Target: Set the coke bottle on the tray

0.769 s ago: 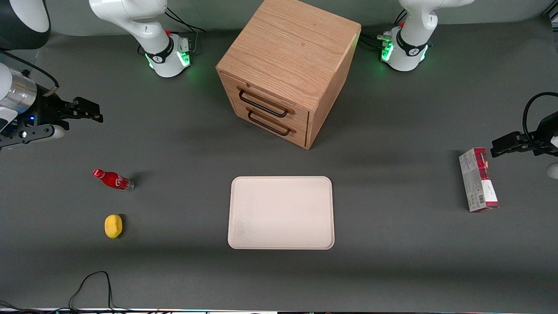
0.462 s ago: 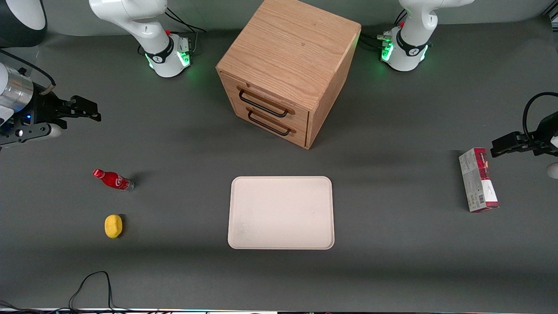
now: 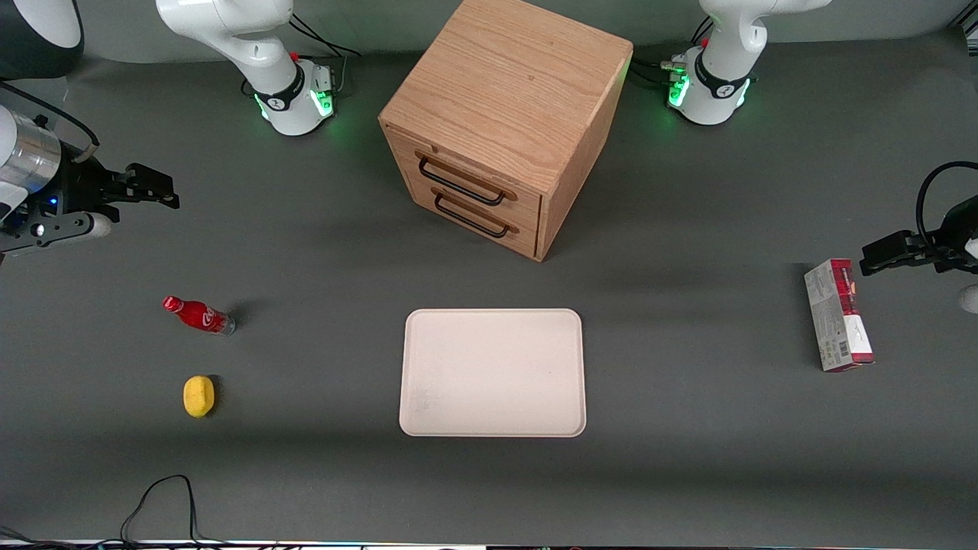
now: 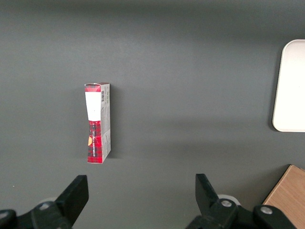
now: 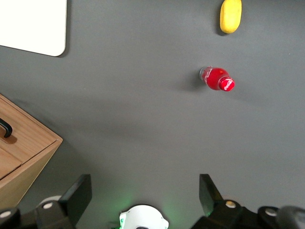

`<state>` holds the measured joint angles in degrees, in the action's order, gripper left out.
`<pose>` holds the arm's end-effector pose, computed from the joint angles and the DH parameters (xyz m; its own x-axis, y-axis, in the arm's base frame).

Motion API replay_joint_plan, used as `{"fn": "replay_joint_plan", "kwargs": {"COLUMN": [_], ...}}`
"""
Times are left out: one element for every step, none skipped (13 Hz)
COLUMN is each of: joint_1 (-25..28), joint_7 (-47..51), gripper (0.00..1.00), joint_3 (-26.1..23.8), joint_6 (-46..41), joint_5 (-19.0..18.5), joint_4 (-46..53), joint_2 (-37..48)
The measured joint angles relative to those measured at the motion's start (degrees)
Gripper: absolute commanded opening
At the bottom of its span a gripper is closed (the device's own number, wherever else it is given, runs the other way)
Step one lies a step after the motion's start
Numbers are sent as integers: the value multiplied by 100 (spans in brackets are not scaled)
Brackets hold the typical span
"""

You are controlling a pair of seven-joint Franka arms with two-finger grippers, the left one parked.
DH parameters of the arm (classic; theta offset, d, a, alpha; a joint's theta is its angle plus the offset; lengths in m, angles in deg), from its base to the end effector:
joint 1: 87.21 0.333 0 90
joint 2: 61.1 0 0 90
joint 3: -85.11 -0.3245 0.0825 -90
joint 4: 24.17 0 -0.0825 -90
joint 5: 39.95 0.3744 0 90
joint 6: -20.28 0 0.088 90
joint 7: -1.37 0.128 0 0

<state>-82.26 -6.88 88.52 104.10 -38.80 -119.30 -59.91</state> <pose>0.5188 0.0164 0.5743 0.9702 0.1720 -0.1709 0.1664 -0.9850 -0.0463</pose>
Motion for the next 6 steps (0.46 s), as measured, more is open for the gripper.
{"fn": "replay_joint_plan", "kwargs": {"joint_1": [0,0,0,0,-1,0], "joint_7": [0,0,0,0,0,-4], "gripper": [100,100,100,100,100,100], "joint_3": [0,0,0,7,36,126], "joint_6": [-17,-41,-53,-59,-69,-106], "joint_5": [0,0,0,0,-1,-11], "joint_4": [2,6,10,10,12,17], "joint_2": [1,2,4,5,6,8]}}
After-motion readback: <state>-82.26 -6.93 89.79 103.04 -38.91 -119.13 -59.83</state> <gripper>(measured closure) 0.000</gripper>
